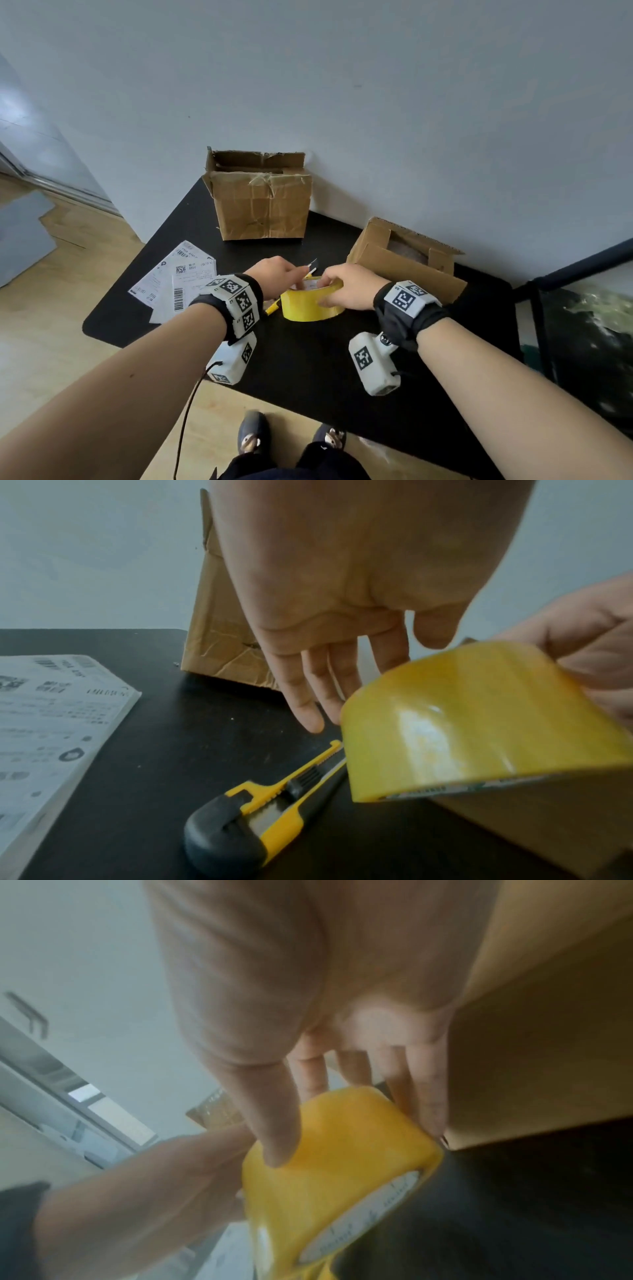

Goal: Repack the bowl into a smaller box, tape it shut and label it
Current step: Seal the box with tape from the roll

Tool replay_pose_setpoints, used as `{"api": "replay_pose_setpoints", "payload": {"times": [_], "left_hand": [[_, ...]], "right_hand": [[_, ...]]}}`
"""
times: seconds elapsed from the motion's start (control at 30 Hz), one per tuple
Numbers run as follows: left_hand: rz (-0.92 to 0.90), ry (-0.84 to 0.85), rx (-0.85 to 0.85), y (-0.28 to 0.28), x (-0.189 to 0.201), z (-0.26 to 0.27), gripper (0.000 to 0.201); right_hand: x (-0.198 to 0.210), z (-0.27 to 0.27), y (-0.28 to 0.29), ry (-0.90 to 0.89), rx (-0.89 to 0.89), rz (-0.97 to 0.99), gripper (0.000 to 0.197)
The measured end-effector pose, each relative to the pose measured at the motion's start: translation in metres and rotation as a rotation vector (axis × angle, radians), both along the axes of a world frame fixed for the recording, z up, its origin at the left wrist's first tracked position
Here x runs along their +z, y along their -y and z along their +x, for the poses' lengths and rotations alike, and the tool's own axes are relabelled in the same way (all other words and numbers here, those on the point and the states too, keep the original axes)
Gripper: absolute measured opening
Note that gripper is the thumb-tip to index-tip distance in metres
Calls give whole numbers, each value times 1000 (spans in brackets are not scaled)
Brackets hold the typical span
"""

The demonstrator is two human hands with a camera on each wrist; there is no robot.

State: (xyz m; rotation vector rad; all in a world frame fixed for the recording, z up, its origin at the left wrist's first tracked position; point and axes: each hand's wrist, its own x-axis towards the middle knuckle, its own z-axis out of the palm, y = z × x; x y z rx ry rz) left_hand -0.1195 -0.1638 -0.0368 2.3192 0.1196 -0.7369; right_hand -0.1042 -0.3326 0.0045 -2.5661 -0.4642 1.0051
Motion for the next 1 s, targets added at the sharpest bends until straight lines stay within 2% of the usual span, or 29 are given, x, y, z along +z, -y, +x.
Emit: {"api": "replay_pose_setpoints", "payload": {"times": [0.1, 0.2, 0.23, 0.37, 0.5, 0.57, 0.67, 0.9, 1.0], "left_hand": [[-129, -23, 109, -2, 12, 5, 50], [-226, -5, 101, -7, 27, 10, 71], [-251, 6, 108, -9, 32, 12, 72], [-409, 41, 171, -8, 58, 17, 32], [-476, 108, 172, 0, 81, 25, 27], [-485, 124, 143, 5, 90, 30, 35], [-483, 136, 85, 16, 105, 34, 28], [-456, 136, -151, 42, 131, 41, 28], [-396, 176, -211, 55, 140, 45, 30]], "right_hand": [[21, 9, 0, 15, -30, 24, 34], [40, 15, 5, 29, -51, 50, 29], [45, 17, 6, 26, -72, 69, 27], [66, 25, 16, -28, -239, 203, 3], [85, 34, 30, -63, -353, 312, 6], [94, 37, 39, -63, -382, 352, 4], [106, 37, 55, -71, -442, 410, 6], [118, 35, 96, -107, -542, 500, 6], [118, 32, 109, -104, -590, 606, 6]]}}
